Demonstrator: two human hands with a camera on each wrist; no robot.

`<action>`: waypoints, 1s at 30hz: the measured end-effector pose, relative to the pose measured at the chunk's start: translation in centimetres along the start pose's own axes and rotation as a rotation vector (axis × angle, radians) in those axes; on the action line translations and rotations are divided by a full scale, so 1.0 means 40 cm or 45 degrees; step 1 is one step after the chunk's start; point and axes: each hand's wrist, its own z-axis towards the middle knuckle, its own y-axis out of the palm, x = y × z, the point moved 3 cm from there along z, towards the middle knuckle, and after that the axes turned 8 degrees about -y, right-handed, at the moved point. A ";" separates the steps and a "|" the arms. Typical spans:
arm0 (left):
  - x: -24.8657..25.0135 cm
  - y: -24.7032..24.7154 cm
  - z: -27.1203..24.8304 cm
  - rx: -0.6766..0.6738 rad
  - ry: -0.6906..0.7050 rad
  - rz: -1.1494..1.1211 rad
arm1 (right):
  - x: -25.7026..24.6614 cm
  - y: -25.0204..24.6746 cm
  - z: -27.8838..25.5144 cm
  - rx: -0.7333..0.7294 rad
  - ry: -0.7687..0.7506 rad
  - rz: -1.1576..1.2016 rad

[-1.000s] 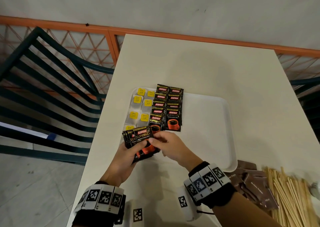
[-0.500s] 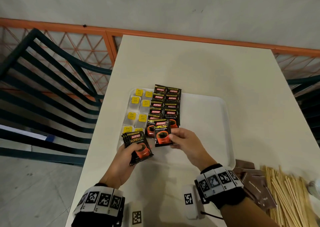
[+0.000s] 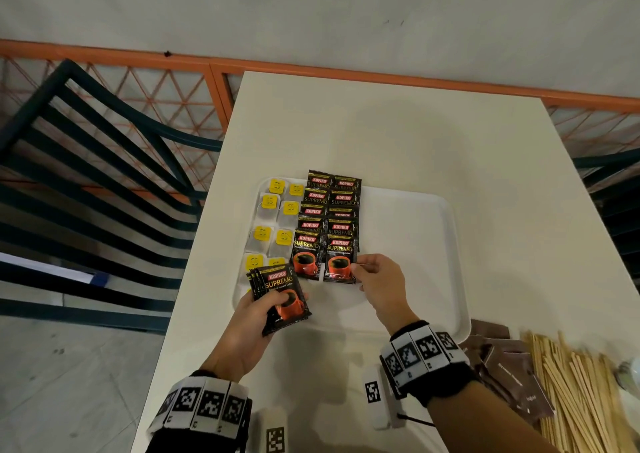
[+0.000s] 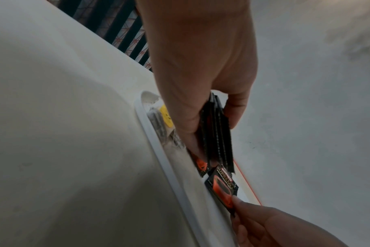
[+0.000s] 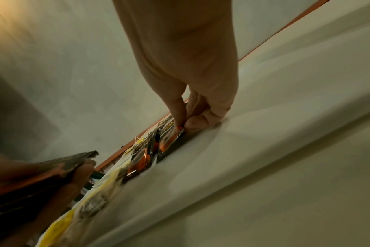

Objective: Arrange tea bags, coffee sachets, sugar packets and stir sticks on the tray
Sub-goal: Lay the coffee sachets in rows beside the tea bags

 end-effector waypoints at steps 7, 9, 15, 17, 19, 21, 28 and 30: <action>-0.009 0.007 0.004 0.047 0.015 0.013 | -0.006 -0.004 0.003 0.047 -0.072 -0.100; -0.009 0.012 0.005 0.027 0.031 0.034 | -0.011 -0.006 -0.002 0.071 -0.112 -0.131; -0.002 0.027 0.004 -0.007 0.058 0.084 | -0.059 0.009 -0.046 -0.160 -0.265 -0.135; 0.000 0.030 0.004 -0.009 0.069 0.100 | -0.074 0.022 -0.066 -0.430 -0.259 -0.126; 0.001 0.031 0.003 -0.007 0.075 0.110 | -0.079 0.032 -0.082 -0.639 -0.239 -0.091; 0.001 0.029 0.002 0.002 0.080 0.106 | -0.077 0.035 -0.086 -0.693 -0.225 -0.029; 0.011 -0.010 -0.002 0.077 0.083 -0.073 | -0.059 0.036 -0.078 -0.599 -0.009 0.204; 0.015 -0.034 -0.007 0.088 0.078 -0.138 | -0.051 0.044 -0.076 -0.561 0.046 0.243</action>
